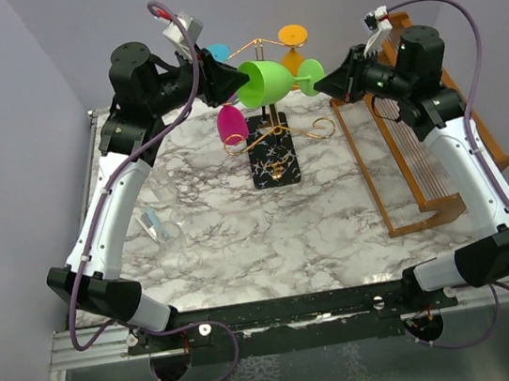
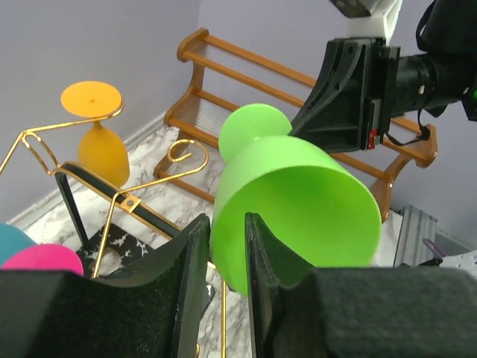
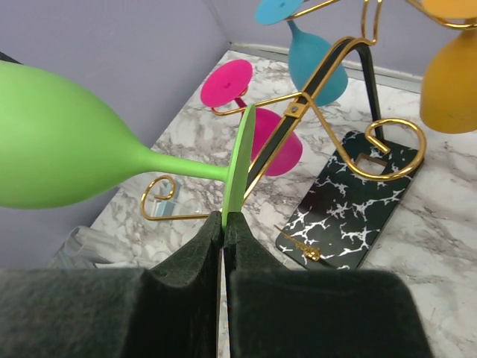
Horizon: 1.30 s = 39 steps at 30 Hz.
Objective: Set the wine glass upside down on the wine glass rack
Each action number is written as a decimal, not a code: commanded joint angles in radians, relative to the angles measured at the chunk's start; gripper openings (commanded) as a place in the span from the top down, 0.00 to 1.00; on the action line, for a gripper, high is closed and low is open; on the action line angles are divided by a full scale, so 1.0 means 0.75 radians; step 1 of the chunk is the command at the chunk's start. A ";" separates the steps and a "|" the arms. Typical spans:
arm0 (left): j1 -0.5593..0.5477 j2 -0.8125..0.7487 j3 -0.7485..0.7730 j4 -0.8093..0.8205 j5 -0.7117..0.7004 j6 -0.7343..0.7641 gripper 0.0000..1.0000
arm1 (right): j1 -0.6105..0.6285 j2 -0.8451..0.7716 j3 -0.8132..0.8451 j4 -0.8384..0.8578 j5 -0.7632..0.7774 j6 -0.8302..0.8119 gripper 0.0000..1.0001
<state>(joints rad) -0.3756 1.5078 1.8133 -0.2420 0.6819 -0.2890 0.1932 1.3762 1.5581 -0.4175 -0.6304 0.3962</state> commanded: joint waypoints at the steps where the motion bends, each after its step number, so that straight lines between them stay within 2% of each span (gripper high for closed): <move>1: -0.005 -0.050 -0.013 -0.084 -0.028 0.109 0.65 | -0.029 0.007 0.010 0.036 0.115 -0.093 0.99; 4: 0.005 -0.087 -0.024 -0.190 -0.096 0.230 0.50 | -0.075 0.005 0.014 0.039 0.124 -0.110 0.99; 10: 0.007 -0.159 -0.056 -0.379 -0.238 0.460 0.29 | -0.101 -0.006 0.055 0.073 0.279 -0.276 0.99; 17: 0.010 -0.212 -0.106 -0.480 -0.383 0.570 0.16 | -0.100 -0.007 0.143 0.136 0.589 -0.562 0.99; 22: 0.016 -0.220 -0.128 -0.486 -0.387 0.570 0.06 | -0.100 0.048 0.253 0.113 0.732 -0.726 0.99; 27: 0.018 -0.220 -0.135 -0.490 -0.386 0.580 0.02 | -0.100 0.076 0.293 0.158 0.889 -0.898 0.99; 39: 0.024 -0.204 -0.144 -0.481 -0.344 0.586 0.01 | -0.097 0.152 0.286 0.298 1.132 -1.308 0.98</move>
<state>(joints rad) -0.3656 1.3586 1.7084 -0.6147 0.4137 0.1463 0.1196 1.4891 1.7668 -0.2859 0.1158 -0.4473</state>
